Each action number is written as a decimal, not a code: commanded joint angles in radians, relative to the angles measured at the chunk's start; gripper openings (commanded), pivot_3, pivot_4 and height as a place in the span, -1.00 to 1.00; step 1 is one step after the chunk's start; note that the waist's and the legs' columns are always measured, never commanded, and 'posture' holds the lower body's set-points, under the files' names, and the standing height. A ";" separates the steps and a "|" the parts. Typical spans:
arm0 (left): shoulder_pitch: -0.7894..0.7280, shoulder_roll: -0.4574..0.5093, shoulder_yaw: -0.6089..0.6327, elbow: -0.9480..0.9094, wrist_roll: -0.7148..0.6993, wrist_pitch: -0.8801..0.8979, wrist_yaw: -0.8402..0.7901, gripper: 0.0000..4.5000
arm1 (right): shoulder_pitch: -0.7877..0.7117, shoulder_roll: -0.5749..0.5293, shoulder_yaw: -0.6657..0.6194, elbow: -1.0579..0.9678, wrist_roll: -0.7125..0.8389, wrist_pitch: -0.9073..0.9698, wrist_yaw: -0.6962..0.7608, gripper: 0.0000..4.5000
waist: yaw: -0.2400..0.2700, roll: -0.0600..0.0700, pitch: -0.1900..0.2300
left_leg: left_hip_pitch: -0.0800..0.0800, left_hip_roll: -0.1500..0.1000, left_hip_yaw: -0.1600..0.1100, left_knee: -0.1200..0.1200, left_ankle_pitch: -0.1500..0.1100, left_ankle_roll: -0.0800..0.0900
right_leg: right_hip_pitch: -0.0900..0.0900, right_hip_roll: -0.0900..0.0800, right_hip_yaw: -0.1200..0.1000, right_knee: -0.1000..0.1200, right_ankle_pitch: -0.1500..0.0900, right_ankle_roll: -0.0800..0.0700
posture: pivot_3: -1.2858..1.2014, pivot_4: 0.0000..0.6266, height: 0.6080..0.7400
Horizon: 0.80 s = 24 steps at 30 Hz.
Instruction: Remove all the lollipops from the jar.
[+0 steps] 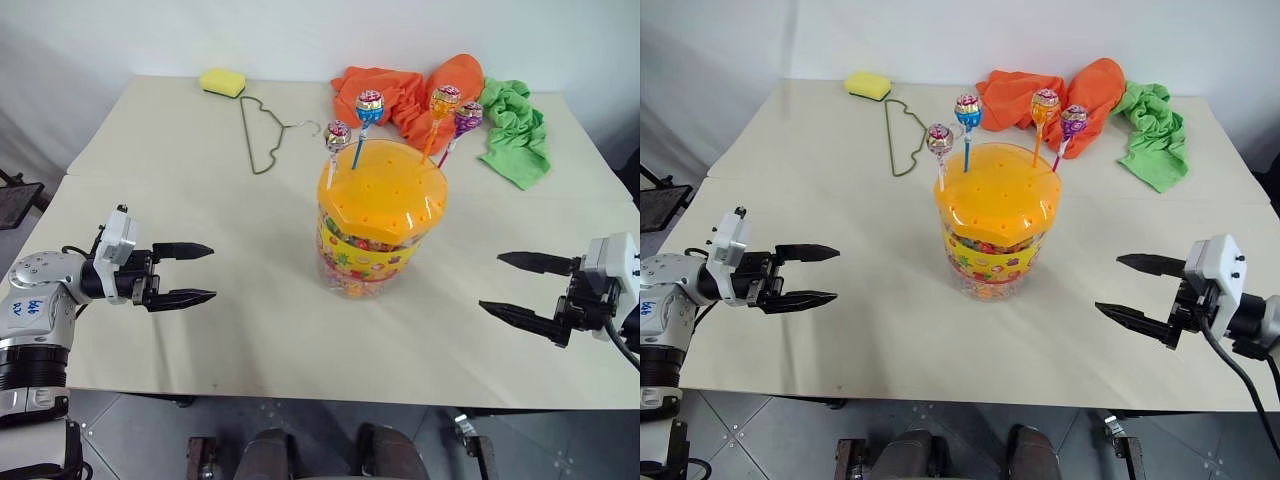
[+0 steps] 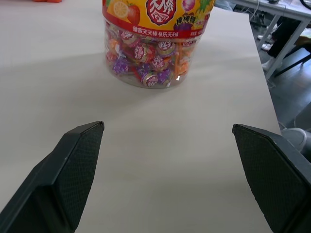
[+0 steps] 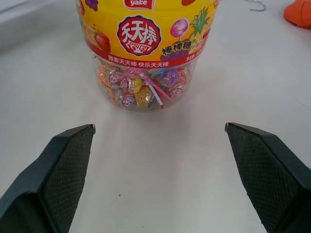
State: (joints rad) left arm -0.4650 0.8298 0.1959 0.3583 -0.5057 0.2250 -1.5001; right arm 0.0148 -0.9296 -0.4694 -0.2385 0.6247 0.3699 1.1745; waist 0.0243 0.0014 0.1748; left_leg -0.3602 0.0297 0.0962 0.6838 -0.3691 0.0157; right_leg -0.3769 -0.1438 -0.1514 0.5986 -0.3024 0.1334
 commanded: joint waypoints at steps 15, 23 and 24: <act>-0.166 0.054 0.066 -0.181 -0.119 0.202 0.092 1.00 | -0.019 -0.006 -0.070 -0.085 0.100 0.040 -0.043 0.99 | 0.002 -0.002 0.001 | 0.000 0.000 -0.001 0.002 0.000 0.000 | 0.000 0.000 0.000 0.002 0.000 0.000 | 0.03 -0.52 1.00; -0.427 -0.094 -0.066 -0.191 -0.149 0.208 0.028 1.00 | 0.007 0.001 -0.166 -0.270 0.230 0.125 -0.124 0.99 | 0.006 -0.003 0.002 | -0.003 -0.001 -0.003 0.006 0.000 0.000 | 0.000 -0.001 -0.002 0.004 0.000 0.000 | 0.03 -0.52 1.00; -0.452 -0.117 -0.081 -0.174 -0.145 0.201 0.011 1.00 | 0.008 0.006 -0.183 -0.292 0.257 0.140 -0.148 0.99 | 0.006 -0.003 0.002 | -0.005 0.000 -0.004 0.007 0.000 0.000 | 0.000 0.000 -0.003 0.004 0.000 0.000 | 0.03 -0.52 1.00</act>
State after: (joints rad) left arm -0.8860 0.7190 0.1266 0.1769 -0.6341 0.4429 -1.4618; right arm 0.0243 -0.9284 -0.5927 -0.4779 0.8272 0.4917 1.0591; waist 0.0300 -0.0012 0.1763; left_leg -0.3678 0.0294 0.0914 0.6935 -0.3692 0.0159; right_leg -0.3782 -0.1442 -0.1555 0.6024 -0.3024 0.1334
